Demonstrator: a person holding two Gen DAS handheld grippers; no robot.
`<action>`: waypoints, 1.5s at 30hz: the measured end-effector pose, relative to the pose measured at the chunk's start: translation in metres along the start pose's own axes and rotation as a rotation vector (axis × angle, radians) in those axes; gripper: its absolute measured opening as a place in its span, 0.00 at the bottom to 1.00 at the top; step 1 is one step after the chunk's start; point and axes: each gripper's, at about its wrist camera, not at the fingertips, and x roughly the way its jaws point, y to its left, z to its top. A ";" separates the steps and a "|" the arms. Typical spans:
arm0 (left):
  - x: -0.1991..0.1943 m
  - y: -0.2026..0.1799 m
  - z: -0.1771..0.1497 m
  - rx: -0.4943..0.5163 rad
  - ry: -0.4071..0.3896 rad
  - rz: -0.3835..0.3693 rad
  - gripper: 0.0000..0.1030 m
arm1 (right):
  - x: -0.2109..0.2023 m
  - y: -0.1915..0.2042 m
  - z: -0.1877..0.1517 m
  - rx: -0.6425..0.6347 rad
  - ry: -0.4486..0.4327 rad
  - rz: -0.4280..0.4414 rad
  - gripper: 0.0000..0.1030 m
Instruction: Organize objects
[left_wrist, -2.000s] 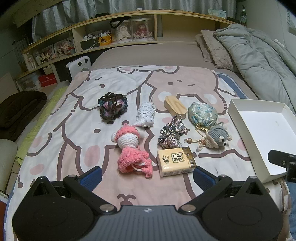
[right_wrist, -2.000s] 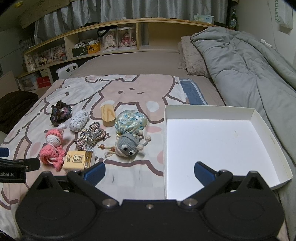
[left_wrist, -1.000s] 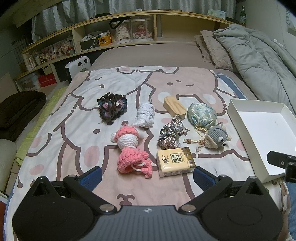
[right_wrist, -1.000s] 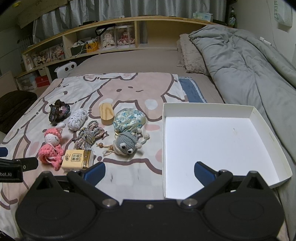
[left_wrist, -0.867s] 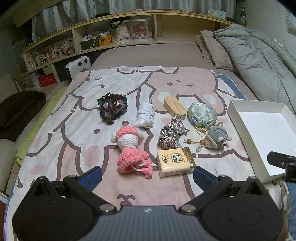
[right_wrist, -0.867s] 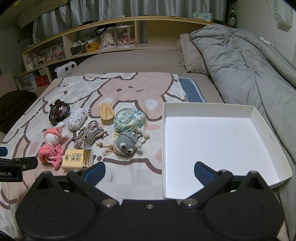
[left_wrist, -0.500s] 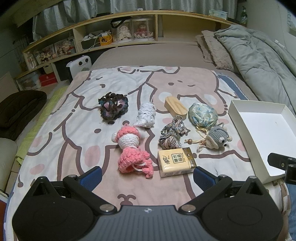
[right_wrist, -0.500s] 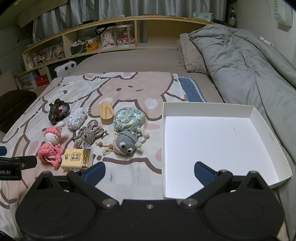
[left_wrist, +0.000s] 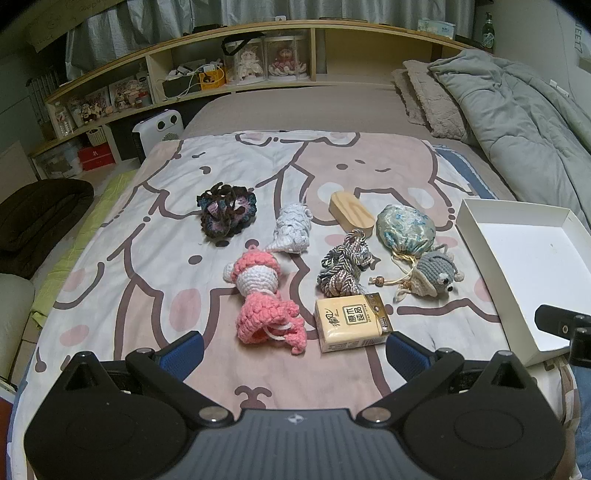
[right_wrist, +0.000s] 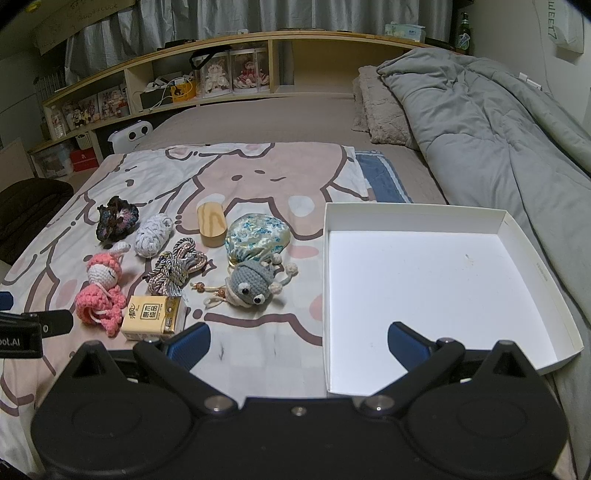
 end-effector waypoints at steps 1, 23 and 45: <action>0.000 0.000 0.000 0.000 0.000 0.000 1.00 | 0.000 0.000 0.000 0.000 0.000 0.000 1.00; 0.004 0.015 0.013 -0.050 -0.007 0.050 1.00 | 0.005 -0.002 -0.004 0.046 -0.020 0.008 1.00; 0.074 0.041 0.046 -0.144 0.068 0.083 1.00 | 0.021 0.033 0.008 0.097 -0.089 0.069 1.00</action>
